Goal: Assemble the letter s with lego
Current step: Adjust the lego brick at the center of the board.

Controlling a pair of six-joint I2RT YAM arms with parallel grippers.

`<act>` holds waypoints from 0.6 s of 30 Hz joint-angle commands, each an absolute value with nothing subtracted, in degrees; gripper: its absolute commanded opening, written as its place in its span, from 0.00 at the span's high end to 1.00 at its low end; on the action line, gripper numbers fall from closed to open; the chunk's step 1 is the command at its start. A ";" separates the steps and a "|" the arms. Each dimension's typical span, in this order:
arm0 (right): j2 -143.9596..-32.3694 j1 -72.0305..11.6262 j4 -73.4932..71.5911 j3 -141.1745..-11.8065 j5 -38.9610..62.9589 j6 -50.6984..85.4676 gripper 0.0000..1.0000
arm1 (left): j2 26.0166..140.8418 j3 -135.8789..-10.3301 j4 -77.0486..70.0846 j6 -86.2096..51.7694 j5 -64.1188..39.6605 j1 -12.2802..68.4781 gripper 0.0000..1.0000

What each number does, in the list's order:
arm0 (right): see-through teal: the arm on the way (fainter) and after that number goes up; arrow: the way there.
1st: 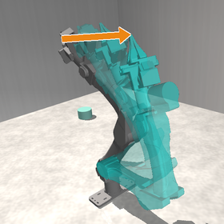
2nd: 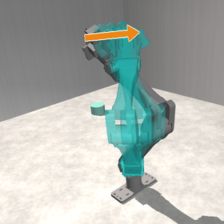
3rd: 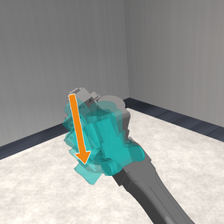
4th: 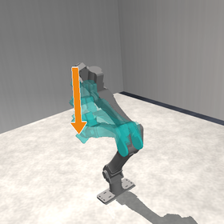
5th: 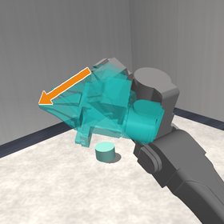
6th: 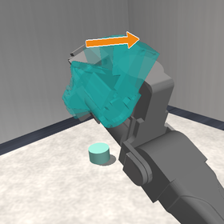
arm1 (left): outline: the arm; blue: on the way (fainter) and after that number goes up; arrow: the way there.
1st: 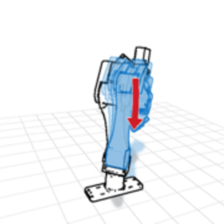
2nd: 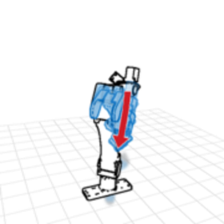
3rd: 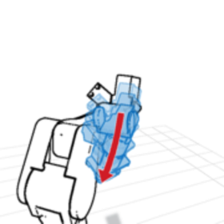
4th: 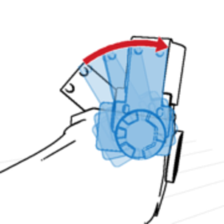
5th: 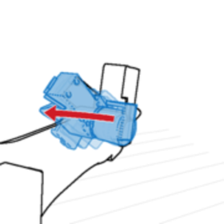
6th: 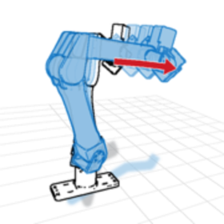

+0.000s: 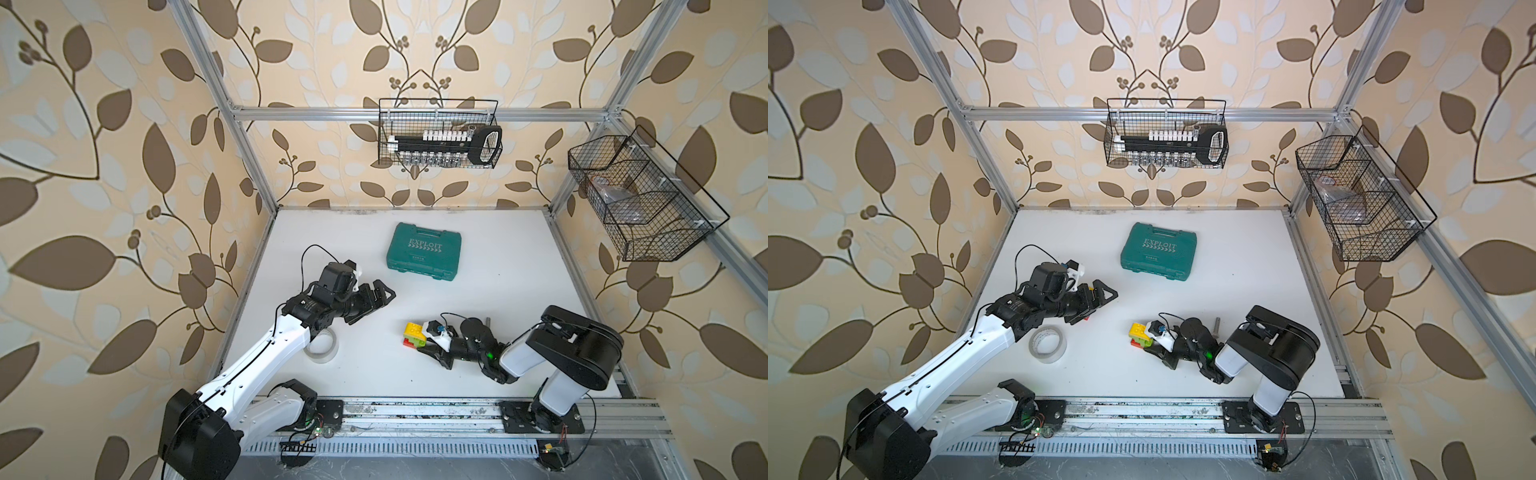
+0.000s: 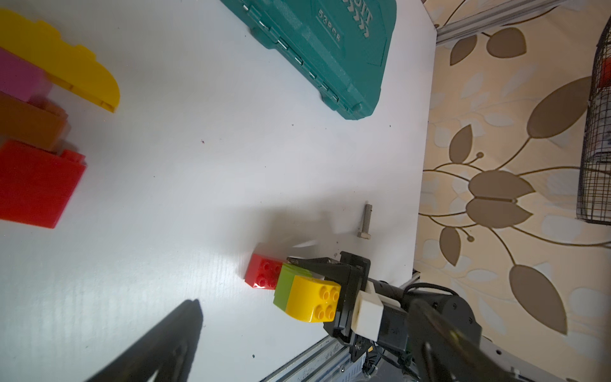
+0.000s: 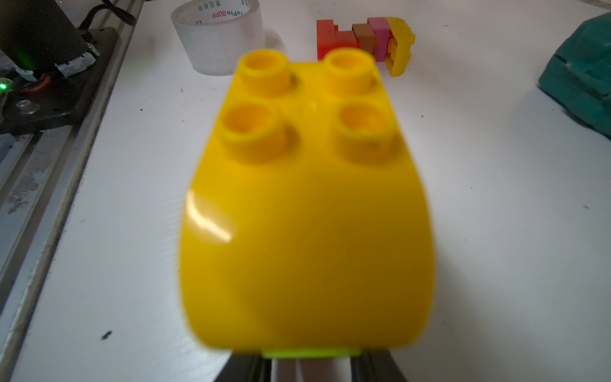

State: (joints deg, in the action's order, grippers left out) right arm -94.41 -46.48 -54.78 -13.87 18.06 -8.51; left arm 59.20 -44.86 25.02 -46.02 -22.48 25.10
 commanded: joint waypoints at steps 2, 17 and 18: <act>-85.87 -45.79 -34.19 -20.31 23.36 -6.69 0.76 | 56.63 -47.75 28.11 -43.23 -22.04 24.26 0.01; -97.56 -39.11 0.05 -49.33 38.96 20.45 0.79 | 50.89 -51.38 35.80 -39.64 -13.93 24.08 0.01; -98.40 -39.16 0.59 -50.48 40.02 21.21 0.80 | 50.43 -51.42 36.15 -39.65 -13.75 24.08 0.01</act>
State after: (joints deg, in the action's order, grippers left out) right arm -96.62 -38.98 -5.85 -47.55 33.80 15.07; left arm 51.99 -49.43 33.95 -41.63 -15.84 24.64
